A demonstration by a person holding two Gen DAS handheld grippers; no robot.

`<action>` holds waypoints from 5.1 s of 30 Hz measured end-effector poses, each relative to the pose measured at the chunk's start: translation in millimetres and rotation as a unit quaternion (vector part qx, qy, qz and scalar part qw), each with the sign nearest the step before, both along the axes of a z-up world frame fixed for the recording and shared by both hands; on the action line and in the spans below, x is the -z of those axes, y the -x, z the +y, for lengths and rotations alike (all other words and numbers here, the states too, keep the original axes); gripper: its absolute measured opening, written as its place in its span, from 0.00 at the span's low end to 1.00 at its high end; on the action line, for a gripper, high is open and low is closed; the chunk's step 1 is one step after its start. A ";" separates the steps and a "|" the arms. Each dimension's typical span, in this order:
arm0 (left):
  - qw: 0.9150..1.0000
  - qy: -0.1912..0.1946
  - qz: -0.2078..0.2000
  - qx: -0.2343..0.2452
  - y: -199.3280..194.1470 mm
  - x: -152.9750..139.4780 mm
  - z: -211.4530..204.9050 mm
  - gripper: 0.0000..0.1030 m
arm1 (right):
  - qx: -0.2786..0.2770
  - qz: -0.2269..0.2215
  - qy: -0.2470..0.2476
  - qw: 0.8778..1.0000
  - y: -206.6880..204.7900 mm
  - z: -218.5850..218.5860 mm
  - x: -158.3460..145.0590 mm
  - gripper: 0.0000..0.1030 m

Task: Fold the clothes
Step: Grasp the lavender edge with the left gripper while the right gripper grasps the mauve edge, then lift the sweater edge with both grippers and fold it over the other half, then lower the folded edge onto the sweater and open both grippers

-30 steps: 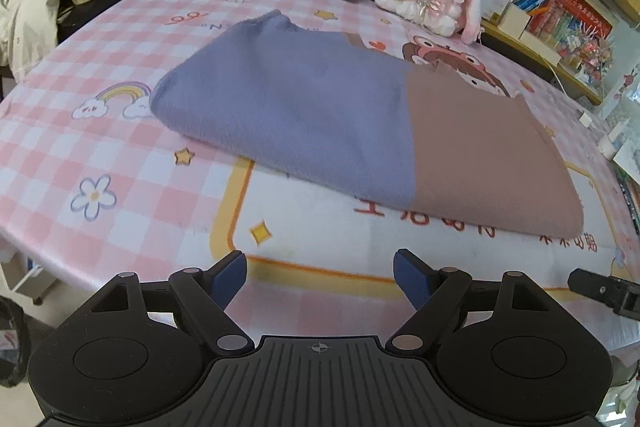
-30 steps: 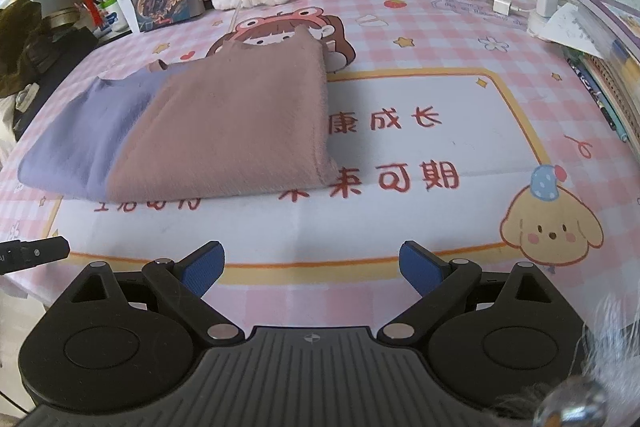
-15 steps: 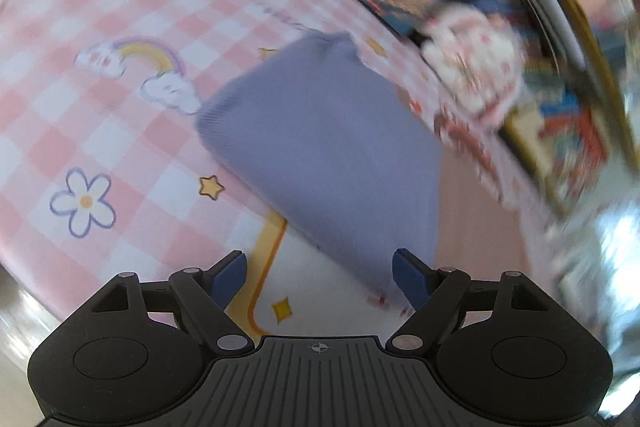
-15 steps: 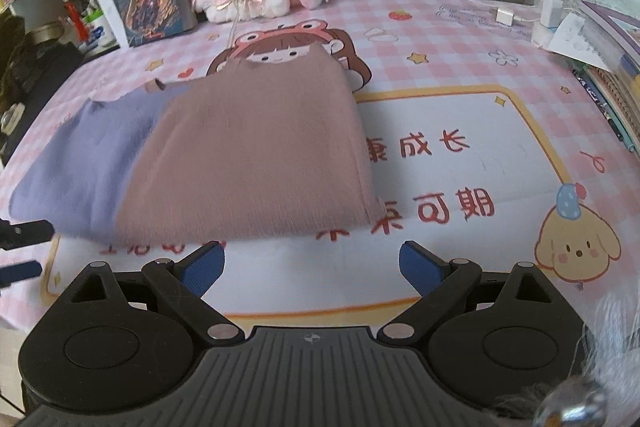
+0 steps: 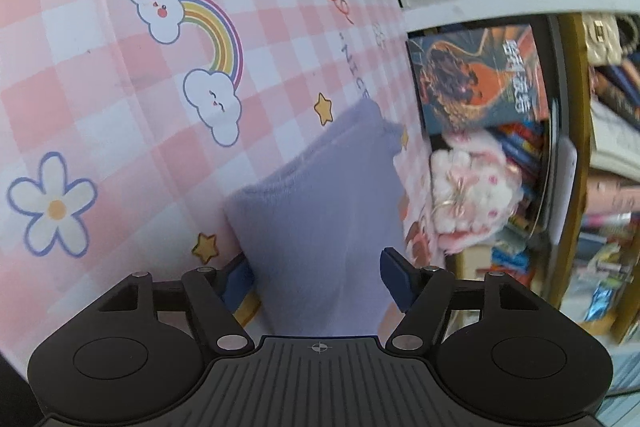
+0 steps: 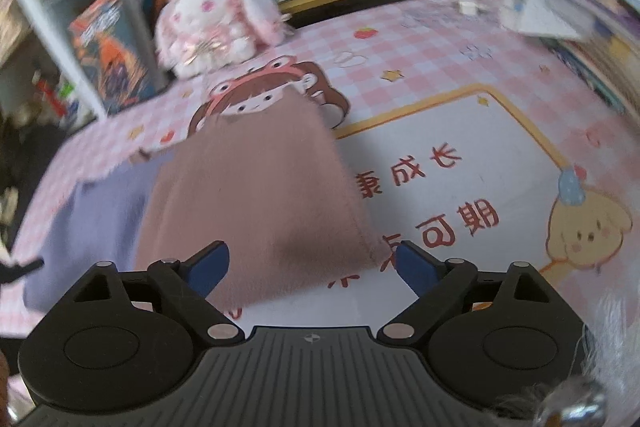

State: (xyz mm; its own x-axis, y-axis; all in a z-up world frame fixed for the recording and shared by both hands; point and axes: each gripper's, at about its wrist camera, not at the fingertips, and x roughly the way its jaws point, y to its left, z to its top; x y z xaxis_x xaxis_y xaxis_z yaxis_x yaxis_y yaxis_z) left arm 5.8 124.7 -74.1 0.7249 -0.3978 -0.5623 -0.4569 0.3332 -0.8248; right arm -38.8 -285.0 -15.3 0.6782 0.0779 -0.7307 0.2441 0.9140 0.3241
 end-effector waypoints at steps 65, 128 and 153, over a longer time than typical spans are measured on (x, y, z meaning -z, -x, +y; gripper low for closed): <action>0.983 -0.172 -0.041 -0.054 -57.9 -37.1 25.2 0.11 | -0.187 0.027 -0.108 0.976 -163.4 8.7 34.0 0.10; 0.873 -0.459 -0.045 0.158 -11.4 -73.4 -233.3 0.53 | -0.308 0.047 -0.176 0.934 -157.0 -27.8 14.4 0.30; 0.879 -0.469 -0.066 0.050 41.4 -100.5 -214.9 0.54 | -0.334 -0.002 -0.123 0.935 -150.0 -5.1 34.2 0.10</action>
